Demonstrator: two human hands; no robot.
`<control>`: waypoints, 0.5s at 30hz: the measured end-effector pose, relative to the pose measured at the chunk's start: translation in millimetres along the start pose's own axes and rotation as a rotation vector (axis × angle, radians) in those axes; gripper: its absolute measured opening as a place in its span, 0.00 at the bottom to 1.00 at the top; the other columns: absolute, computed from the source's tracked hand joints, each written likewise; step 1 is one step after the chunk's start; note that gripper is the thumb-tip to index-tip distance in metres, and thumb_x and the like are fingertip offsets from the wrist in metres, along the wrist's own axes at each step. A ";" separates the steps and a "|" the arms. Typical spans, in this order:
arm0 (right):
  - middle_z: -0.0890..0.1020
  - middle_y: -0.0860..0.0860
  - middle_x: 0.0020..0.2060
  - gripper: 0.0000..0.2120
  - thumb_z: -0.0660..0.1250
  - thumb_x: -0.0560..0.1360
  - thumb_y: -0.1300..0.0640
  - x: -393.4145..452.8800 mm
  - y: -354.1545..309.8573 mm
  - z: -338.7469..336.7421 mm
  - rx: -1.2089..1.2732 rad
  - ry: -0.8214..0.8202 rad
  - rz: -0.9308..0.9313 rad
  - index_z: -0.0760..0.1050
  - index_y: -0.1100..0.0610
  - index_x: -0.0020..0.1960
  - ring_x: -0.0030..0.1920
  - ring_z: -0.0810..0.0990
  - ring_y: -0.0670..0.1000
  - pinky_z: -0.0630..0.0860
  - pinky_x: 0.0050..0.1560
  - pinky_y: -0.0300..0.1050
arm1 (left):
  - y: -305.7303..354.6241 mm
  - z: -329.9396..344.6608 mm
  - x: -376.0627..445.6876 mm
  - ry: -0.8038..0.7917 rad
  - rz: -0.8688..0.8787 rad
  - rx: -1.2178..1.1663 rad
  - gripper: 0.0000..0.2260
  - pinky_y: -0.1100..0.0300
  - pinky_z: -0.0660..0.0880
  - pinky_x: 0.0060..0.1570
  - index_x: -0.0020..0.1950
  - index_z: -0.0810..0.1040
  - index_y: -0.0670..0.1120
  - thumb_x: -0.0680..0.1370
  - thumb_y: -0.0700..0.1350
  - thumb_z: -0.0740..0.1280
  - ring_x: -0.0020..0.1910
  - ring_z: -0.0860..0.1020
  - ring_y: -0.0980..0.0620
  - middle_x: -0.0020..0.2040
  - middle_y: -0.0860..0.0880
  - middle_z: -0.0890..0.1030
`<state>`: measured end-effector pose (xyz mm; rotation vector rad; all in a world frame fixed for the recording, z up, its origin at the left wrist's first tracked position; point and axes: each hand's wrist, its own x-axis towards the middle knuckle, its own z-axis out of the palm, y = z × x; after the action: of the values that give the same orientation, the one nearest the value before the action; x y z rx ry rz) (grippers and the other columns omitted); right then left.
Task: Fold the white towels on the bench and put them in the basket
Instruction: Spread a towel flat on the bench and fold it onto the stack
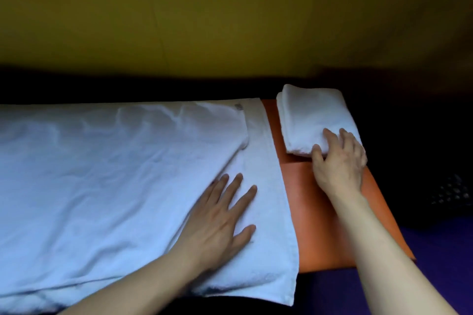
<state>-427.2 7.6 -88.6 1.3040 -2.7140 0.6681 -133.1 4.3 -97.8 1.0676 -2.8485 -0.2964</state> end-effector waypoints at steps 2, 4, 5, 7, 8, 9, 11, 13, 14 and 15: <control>0.74 0.61 0.68 0.25 0.62 0.74 0.48 -11.5 -21.4 -2.3 0.062 0.073 -0.080 0.76 0.55 0.68 0.69 0.70 0.65 0.64 0.69 0.61 | -1.2 2.0 -22.2 0.024 -0.008 -0.002 0.32 0.48 0.56 0.73 0.80 0.64 0.52 0.78 0.64 0.60 0.78 0.65 0.42 0.79 0.46 0.65; 0.78 0.61 0.58 0.20 0.64 0.73 0.52 -21.9 -45.5 -2.8 0.119 0.100 -0.183 0.79 0.56 0.63 0.58 0.76 0.66 0.71 0.60 0.60 | -0.2 3.6 -34.1 0.067 0.010 0.010 0.31 0.47 0.61 0.70 0.77 0.70 0.49 0.77 0.62 0.62 0.74 0.71 0.41 0.76 0.46 0.71; 0.79 0.60 0.55 0.18 0.64 0.74 0.54 -25.3 -58.0 -2.9 0.153 0.062 -0.229 0.79 0.56 0.62 0.55 0.76 0.65 0.73 0.57 0.58 | 1.0 4.1 -36.0 0.099 0.018 0.022 0.28 0.46 0.64 0.69 0.74 0.74 0.48 0.77 0.60 0.62 0.71 0.74 0.41 0.74 0.46 0.74; 0.79 0.58 0.55 0.16 0.65 0.77 0.55 -29.8 -82.3 0.0 0.214 -0.087 -0.267 0.78 0.55 0.63 0.56 0.76 0.61 0.74 0.56 0.54 | 3.1 5.7 -33.5 0.172 0.013 0.024 0.22 0.47 0.74 0.64 0.67 0.80 0.47 0.77 0.55 0.61 0.64 0.79 0.42 0.68 0.46 0.79; 0.78 0.57 0.57 0.16 0.64 0.78 0.54 -30.1 -93.1 3.8 0.219 -0.160 -0.261 0.78 0.55 0.64 0.58 0.76 0.60 0.74 0.56 0.53 | 3.5 6.9 -30.4 0.207 0.005 0.019 0.20 0.48 0.77 0.61 0.64 0.82 0.47 0.76 0.52 0.61 0.61 0.81 0.42 0.65 0.47 0.81; 0.78 0.56 0.58 0.16 0.64 0.79 0.52 -29.3 -102.8 7.6 0.209 -0.218 -0.242 0.78 0.54 0.65 0.59 0.76 0.58 0.74 0.57 0.52 | 3.6 8.5 -27.4 0.243 0.000 0.014 0.18 0.49 0.79 0.59 0.60 0.84 0.47 0.75 0.50 0.62 0.59 0.82 0.43 0.62 0.47 0.83; 0.80 0.55 0.57 0.16 0.62 0.80 0.48 -24.1 -121.0 12.7 0.219 -0.301 -0.156 0.78 0.54 0.63 0.58 0.78 0.57 0.75 0.54 0.50 | 2.5 12.6 -23.8 0.333 -0.011 -0.017 0.12 0.51 0.79 0.54 0.53 0.84 0.48 0.74 0.47 0.64 0.54 0.83 0.43 0.56 0.48 0.84; 0.82 0.53 0.54 0.17 0.61 0.80 0.45 -15.9 -133.9 14.3 0.290 -0.371 -0.023 0.79 0.54 0.60 0.54 0.80 0.57 0.75 0.49 0.48 | 1.0 14.7 -26.2 0.396 -0.055 -0.052 0.06 0.50 0.76 0.44 0.46 0.82 0.48 0.76 0.46 0.65 0.44 0.79 0.43 0.47 0.48 0.81; 0.83 0.53 0.51 0.17 0.62 0.79 0.45 -10.8 -138.3 16.8 0.331 -0.405 0.034 0.80 0.55 0.58 0.53 0.80 0.57 0.75 0.48 0.47 | 0.2 13.9 -29.1 0.406 -0.082 -0.053 0.06 0.50 0.74 0.40 0.44 0.81 0.48 0.77 0.46 0.64 0.39 0.76 0.44 0.43 0.49 0.79; 0.84 0.52 0.49 0.16 0.63 0.79 0.45 -6.4 -142.8 18.2 0.386 -0.435 0.082 0.81 0.56 0.55 0.51 0.81 0.57 0.75 0.48 0.46 | -0.6 13.8 -32.9 0.410 -0.098 -0.054 0.07 0.51 0.71 0.38 0.43 0.80 0.48 0.77 0.45 0.64 0.36 0.74 0.44 0.40 0.49 0.77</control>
<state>-312.7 -73.5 -55.6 1.5860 -3.1042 1.0739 -110.0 27.7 -111.7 1.1110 -2.4193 -0.1387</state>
